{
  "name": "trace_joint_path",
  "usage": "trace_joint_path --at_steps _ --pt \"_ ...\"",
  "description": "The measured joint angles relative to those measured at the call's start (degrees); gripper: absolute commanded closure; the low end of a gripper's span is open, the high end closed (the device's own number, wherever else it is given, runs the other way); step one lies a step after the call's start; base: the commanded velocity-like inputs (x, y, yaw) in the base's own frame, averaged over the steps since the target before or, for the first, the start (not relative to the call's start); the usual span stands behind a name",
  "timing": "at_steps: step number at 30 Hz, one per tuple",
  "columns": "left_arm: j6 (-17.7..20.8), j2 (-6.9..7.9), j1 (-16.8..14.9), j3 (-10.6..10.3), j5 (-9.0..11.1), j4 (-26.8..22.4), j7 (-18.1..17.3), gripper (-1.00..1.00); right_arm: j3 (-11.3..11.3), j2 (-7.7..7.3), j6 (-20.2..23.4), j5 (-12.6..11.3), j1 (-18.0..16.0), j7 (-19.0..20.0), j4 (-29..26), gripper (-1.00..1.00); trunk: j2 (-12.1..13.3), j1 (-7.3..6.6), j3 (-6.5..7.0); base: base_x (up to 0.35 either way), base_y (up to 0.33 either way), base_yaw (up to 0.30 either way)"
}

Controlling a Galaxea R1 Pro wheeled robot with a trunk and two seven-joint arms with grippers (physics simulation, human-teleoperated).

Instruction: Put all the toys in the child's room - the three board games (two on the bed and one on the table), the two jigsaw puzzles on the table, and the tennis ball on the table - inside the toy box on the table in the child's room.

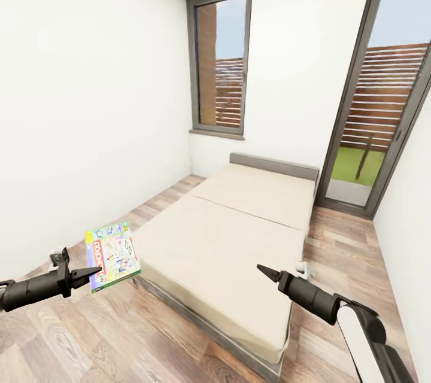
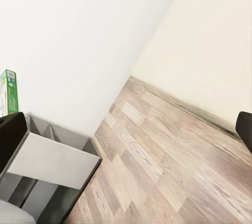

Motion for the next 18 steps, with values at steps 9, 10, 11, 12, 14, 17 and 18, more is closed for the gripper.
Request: trace_joint_path --at_steps 9,10,11,12,14,17,18 --pt "0.0 0.00 0.0 0.0 0.0 0.0 0.0 1.00 0.0 0.05 0.0 0.0 0.0 -0.1 0.0 -1.00 3.6 -1.98 2.06 0.000 0.000 0.254" --pt "0.0 -0.02 0.0 0.0 0.0 0.0 0.0 1.00 0.0 0.03 0.0 0.0 0.0 -0.1 0.0 -1.00 4.0 -2.20 2.28 0.000 0.000 0.256" --pt "0.0 -0.04 0.0 0.0 0.0 0.0 0.0 1.00 0.0 0.03 0.0 0.0 0.0 -0.1 0.0 -1.00 4.4 -2.42 2.51 0.000 0.000 0.257" --pt "0.0 -0.05 0.0 0.0 0.0 0.0 0.0 1.00 0.0 0.07 0.0 0.0 0.0 -0.1 0.0 -1.00 4.8 -2.64 2.74 0.000 0.000 0.258" --pt "0.0 -0.05 0.0 0.0 0.0 0.0 0.0 1.00 0.0 0.11 0.0 0.0 0.0 -0.1 0.0 -1.00 5.6 -3.08 3.19 0.000 0.000 0.260" --pt "0.0 -0.06 0.0 -0.1 0.0 0.0 0.0 1.00 0.0 0.11 0.0 0.0 0.0 -0.1 0.0 -1.00 6.8 -3.74 3.87 0.000 0.000 0.263" --pt "0.0 -0.07 0.0 -0.1 0.0 0.0 0.0 1.00 0.0 0.12 0.0 0.0 0.0 -0.1 0.0 -1.00 7.2 -3.96 4.09 0.000 0.000 0.265"
